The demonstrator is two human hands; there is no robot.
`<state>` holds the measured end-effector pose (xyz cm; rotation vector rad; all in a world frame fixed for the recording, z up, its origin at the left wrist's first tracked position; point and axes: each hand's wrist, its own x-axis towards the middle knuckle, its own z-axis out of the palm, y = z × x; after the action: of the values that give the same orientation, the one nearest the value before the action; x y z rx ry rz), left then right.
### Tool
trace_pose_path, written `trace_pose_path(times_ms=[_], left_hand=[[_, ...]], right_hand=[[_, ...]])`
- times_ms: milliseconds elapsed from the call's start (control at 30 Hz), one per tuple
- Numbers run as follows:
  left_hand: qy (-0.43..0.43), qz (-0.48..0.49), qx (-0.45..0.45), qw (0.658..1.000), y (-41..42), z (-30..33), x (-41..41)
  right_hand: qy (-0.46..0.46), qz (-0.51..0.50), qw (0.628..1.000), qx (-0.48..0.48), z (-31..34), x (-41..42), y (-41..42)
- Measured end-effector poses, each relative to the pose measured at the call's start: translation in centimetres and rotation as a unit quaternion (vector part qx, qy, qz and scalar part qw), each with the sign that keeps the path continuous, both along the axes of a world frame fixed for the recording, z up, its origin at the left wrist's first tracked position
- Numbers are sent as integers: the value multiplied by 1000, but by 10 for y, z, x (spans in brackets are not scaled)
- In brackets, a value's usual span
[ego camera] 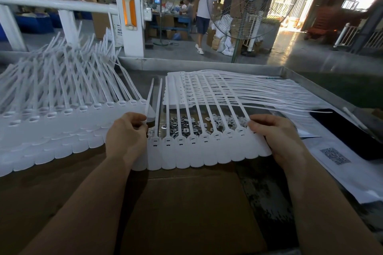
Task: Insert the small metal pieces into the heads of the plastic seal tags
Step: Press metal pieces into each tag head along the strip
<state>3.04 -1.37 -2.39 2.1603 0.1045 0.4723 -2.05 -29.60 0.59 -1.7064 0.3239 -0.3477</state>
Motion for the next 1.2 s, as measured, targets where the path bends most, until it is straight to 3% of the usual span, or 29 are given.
trace_pose_path(times_ms=[533, 900, 1200], left_hand=[[-3, 5, -3, 1000, -1, 1, 1], [-15, -6, -39, 999, 0, 2, -2], [-24, -13, -64, 998, -1, 3, -3]], right_hand=[[-5, 11, 1000, 9, -1, 5, 0], [-14, 36, 995, 94, -1, 4, -3], [23, 134, 990, 25, -2, 0, 0]])
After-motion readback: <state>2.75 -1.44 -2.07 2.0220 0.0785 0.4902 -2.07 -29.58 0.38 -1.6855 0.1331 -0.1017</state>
